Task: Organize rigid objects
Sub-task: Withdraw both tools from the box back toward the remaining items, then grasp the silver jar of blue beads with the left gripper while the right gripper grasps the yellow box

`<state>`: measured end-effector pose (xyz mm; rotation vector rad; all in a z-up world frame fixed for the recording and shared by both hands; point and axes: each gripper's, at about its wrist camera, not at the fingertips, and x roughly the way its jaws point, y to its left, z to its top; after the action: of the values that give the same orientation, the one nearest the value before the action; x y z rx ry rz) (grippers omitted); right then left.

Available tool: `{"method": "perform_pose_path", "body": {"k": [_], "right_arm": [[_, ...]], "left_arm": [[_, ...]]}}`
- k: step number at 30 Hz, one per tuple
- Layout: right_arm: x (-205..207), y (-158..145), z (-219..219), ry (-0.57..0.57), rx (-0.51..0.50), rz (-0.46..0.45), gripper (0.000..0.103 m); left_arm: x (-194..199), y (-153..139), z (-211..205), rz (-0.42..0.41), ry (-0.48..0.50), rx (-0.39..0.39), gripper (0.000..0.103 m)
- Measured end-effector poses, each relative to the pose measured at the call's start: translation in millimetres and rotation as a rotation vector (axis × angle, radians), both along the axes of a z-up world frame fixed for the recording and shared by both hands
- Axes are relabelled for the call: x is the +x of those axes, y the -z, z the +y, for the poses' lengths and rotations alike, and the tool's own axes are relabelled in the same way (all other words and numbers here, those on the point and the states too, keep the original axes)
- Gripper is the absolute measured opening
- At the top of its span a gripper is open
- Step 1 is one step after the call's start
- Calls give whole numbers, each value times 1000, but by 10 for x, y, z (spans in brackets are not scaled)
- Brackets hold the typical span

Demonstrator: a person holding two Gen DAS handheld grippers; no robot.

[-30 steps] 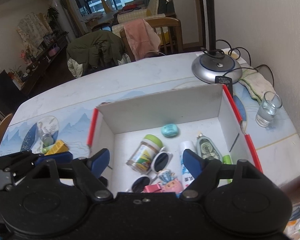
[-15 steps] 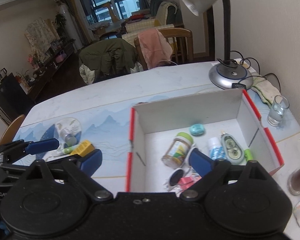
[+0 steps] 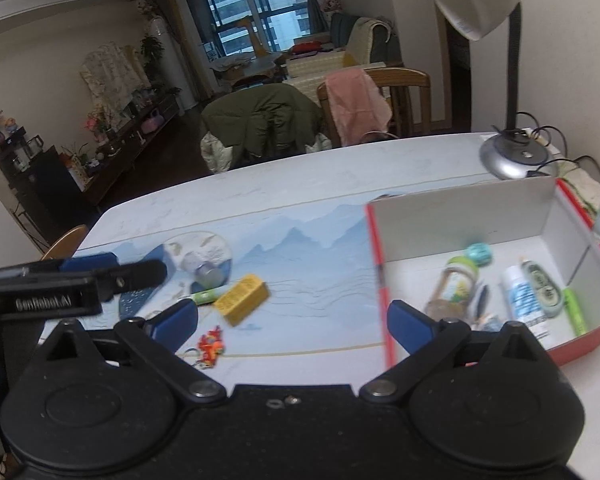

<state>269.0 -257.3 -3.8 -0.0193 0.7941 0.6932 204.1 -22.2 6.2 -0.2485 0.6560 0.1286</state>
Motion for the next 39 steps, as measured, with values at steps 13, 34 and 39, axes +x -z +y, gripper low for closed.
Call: {"method": "perform_pose_path", "body": {"k": [13,34,39], "right_arm": [[-132,149,692,-56,-57,-24,102],[614,885,1509,201,-161,196,94],[801,1083,1630,263,-176,251,93]], "left_arm": [[-160,391,795,-12,-75,31,103],[579,1331,1152,42,61,127,103],[733,1459,1194,56,71,110,103]]}}
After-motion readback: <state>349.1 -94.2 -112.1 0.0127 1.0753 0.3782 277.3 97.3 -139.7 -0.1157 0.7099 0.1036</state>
